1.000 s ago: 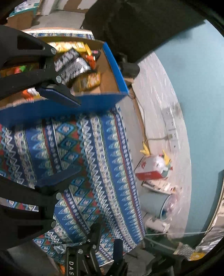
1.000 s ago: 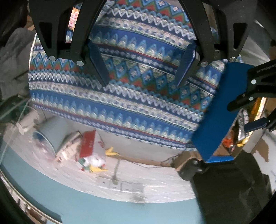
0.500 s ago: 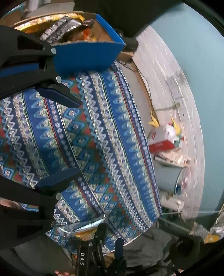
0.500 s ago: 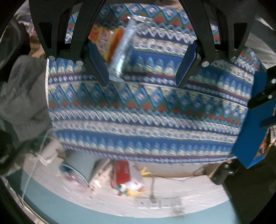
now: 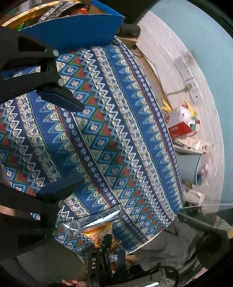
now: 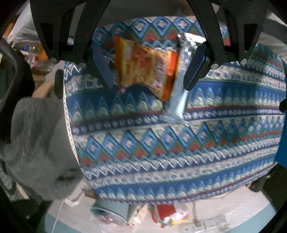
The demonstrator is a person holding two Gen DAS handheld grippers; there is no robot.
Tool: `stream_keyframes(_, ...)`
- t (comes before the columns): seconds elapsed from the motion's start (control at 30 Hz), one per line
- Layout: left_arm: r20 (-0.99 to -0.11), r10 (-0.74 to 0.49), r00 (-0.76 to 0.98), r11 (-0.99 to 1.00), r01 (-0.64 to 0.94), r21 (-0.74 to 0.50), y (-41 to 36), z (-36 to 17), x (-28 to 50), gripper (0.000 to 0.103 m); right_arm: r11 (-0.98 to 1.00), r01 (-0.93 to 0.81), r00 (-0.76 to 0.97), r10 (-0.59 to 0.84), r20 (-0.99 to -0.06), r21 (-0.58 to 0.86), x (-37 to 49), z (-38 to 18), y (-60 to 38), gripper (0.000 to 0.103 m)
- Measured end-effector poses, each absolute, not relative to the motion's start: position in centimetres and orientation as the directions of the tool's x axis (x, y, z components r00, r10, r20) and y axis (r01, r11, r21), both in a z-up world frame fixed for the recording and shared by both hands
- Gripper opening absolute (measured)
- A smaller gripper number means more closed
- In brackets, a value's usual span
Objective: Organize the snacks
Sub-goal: 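Grasp the orange fries-print bag with right gripper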
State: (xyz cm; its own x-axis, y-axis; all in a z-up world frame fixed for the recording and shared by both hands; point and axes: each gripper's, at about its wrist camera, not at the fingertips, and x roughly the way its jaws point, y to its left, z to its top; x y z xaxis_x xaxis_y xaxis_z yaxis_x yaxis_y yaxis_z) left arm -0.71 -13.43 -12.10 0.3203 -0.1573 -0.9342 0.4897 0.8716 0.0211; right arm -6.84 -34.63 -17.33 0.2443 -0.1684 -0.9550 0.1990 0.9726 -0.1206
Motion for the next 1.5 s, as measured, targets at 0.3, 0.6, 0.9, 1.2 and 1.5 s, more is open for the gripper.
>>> stream_keyframes(0.3, -0.945, -0.132, 0.300, 0.867, 0.497, 0.036, -13.7, -14.0, -0.9, 0.074, 0.969, 0.222, 0.137, -0.142, -0.980, -0.109, -7.4, -20.1, -35.7, 0.080)
stream_keyframes(0.6, -0.948, -0.114, 0.296, 0.887, 0.461, 0.037, -11.6, -14.5, -0.4, 0.074, 0.978, 0.162, 0.133, -0.157, -0.979, -0.134, -6.8, -22.0, -32.6, 0.066)
stream_keyframes(0.9, -0.957, -0.076, 0.279, 0.900, 0.433, 0.055, -9.2, -15.7, -0.2, 0.074, 0.993, 0.117, 0.194, -0.052, -0.980, -0.029, -5.1, -22.5, -26.8, 0.063)
stream_keyframes(1.2, -0.962, -0.057, 0.265, 0.924, 0.379, 0.050, -6.5, -16.5, 0.5, 0.074, 1.000, 0.011, 0.217, 0.006, -0.976, 0.008, -3.1, -23.1, -20.1, 0.063)
stream_keyframes(1.5, -0.975, -0.094, 0.203, 0.954, 0.298, -0.030, -5.4, -17.9, 2.2, 0.074, 1.000, -0.008, 0.238, 0.027, -0.971, 0.026, 1.2, -23.3, -16.0, 0.061)
